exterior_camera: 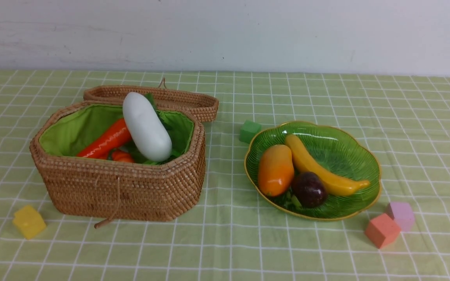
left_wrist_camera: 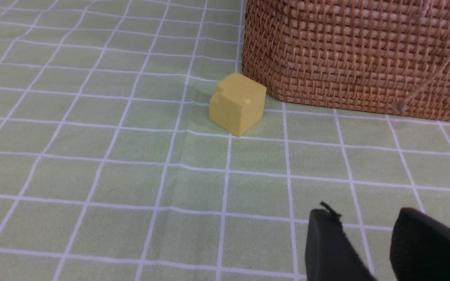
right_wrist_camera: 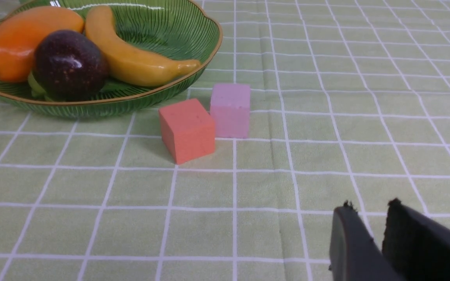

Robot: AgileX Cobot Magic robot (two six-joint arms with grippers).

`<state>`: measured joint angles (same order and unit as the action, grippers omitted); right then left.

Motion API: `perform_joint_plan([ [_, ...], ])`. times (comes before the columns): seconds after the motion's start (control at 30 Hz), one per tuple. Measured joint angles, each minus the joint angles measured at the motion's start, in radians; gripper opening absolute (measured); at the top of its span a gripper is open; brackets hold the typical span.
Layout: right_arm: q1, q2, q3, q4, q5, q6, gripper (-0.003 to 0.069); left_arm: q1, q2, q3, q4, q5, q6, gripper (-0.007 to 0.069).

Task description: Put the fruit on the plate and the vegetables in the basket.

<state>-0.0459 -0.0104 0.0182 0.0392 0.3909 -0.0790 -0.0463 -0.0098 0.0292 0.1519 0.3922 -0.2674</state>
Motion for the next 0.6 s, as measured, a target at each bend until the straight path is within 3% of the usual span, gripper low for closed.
perform_joint_plan([
  [0.6,0.0,0.0,0.0,0.0,0.0,0.0,0.0172,0.021,0.0,0.0,0.0,0.0,0.0,0.0239],
])
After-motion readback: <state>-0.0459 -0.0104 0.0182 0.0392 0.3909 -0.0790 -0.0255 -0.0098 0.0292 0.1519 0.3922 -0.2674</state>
